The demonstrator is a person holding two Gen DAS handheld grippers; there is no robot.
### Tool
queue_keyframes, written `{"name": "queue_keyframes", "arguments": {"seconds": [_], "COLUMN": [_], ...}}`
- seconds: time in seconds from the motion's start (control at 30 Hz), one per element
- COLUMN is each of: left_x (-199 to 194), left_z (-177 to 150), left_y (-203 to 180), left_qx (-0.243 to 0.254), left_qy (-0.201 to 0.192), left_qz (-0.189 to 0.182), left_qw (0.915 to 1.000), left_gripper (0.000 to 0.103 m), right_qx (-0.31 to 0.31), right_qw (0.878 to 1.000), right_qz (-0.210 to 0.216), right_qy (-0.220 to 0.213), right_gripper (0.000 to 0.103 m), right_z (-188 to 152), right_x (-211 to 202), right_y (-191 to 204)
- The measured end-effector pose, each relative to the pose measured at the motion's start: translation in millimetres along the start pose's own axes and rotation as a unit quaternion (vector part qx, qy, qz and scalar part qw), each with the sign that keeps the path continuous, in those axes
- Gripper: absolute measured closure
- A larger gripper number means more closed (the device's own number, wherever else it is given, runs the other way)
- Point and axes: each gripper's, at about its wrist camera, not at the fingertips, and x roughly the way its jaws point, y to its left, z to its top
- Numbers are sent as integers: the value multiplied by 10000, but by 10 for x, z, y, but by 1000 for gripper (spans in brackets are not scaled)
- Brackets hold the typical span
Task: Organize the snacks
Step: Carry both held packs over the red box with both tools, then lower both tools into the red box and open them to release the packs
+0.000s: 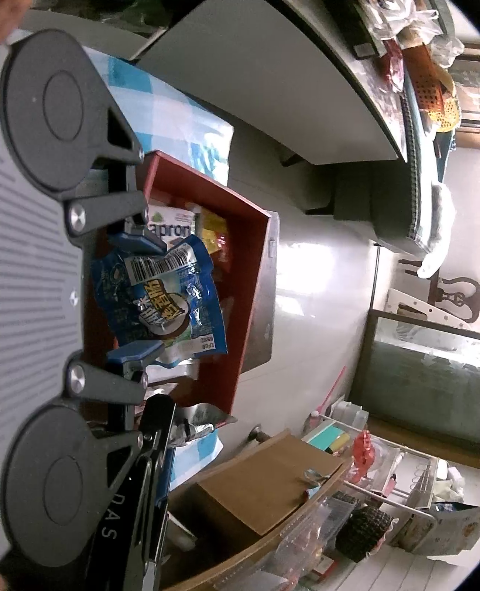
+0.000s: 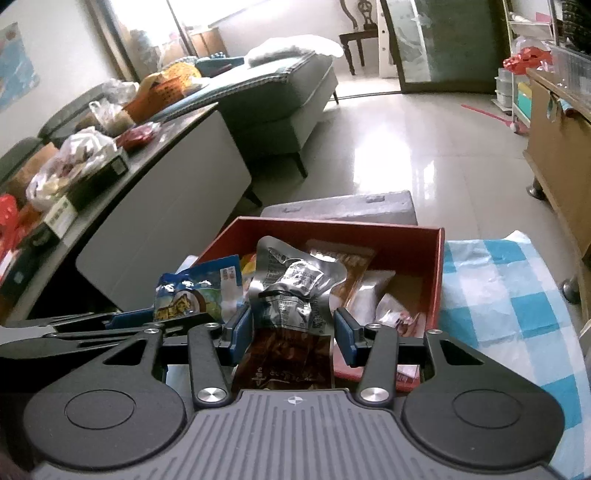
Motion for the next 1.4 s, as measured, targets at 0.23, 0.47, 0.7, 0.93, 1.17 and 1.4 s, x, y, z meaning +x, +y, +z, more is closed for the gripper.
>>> {"name": "queue_keyframes", "arguments": {"seconds": [0.23, 0.47, 0.7, 0.93, 1.17, 1.4], "left_x": [279, 499, 611, 714, 798, 928], "left_z": [98, 127, 161, 187, 185, 170], "left_y": [-63, -81, -131, -161, -175, -195], "left_qx": [85, 163, 261, 356, 475, 552], "left_qy": [12, 80, 46, 20, -16, 35], "left_qz": [155, 306, 446, 571, 740, 835], "left_qw": [9998, 9994, 9987, 9977, 9961, 9950], "left_gripper": [60, 60, 60, 60, 60, 60], "right_qx": [87, -8, -80, -234, -371, -497], "right_qw": [9999, 9996, 9992, 9981, 9969, 9946], "right_qz": [-135, -277, -368, -551, -685, -877], "right_qy": [17, 113, 142, 127, 132, 227], "right_gripper": [47, 47, 47, 47, 46, 46], "right_z": [108, 173, 210, 251, 285, 273], "right_x": [197, 375, 475, 558, 625, 734], "right_y": [-137, -199, -230, -220, -196, -186]}}
